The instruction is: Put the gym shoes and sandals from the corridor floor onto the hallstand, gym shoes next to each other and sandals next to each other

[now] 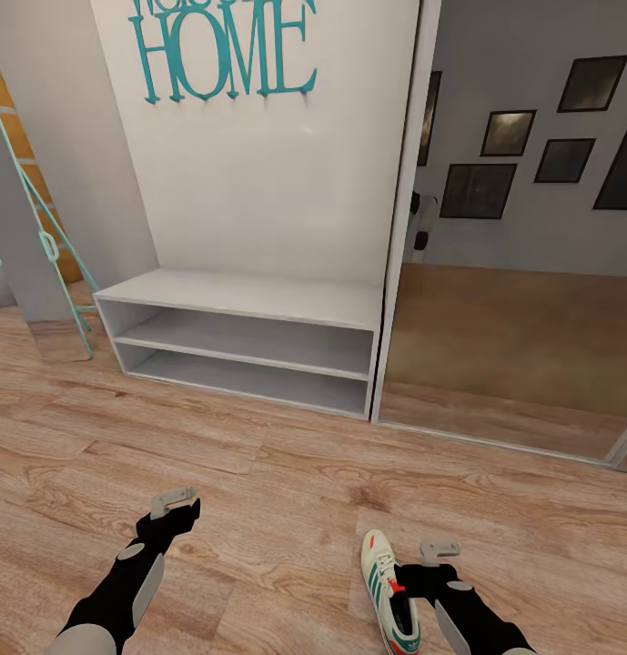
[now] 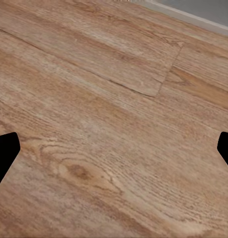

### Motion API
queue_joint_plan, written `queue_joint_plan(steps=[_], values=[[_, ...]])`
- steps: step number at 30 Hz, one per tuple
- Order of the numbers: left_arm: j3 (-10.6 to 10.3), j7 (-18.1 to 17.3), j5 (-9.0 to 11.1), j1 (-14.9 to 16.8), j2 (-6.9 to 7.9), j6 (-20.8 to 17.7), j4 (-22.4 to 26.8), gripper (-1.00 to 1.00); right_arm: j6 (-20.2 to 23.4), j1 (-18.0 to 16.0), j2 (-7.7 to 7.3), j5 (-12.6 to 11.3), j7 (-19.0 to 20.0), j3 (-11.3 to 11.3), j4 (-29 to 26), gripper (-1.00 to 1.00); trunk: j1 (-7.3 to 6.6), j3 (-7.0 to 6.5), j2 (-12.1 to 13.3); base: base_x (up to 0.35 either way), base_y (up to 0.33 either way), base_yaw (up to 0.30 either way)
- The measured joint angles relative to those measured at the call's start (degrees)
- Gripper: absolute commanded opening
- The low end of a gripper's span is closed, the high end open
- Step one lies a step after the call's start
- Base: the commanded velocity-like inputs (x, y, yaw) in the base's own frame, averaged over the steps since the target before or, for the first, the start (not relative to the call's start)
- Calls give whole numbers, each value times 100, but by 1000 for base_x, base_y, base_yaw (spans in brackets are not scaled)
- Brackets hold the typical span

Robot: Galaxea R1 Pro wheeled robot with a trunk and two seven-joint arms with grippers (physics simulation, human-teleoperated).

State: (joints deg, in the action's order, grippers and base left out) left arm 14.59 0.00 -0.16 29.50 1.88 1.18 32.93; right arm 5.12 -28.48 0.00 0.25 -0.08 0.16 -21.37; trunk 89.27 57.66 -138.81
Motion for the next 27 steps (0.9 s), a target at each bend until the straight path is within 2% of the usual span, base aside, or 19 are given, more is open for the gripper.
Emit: queue_joint_plan(steps=[12, 23, 27], values=[[1, 0, 0, 0, 6, 2, -2, 100, -2, 0, 0, 23, 0, 0, 5, 100, 0, 43, 0, 0, 0, 0], [1, 0, 0, 0, 6, 2, -7, 100, -2, 0, 0, 33, 0, 0, 5, 100, 241, 339, -440, 0, 0, 0], [1, 1, 0, 0, 6, 2, -14, 100, -4, 0, 0, 39, 0, 0, 5, 100, 252, 464, -446, 0, 0, 0]])
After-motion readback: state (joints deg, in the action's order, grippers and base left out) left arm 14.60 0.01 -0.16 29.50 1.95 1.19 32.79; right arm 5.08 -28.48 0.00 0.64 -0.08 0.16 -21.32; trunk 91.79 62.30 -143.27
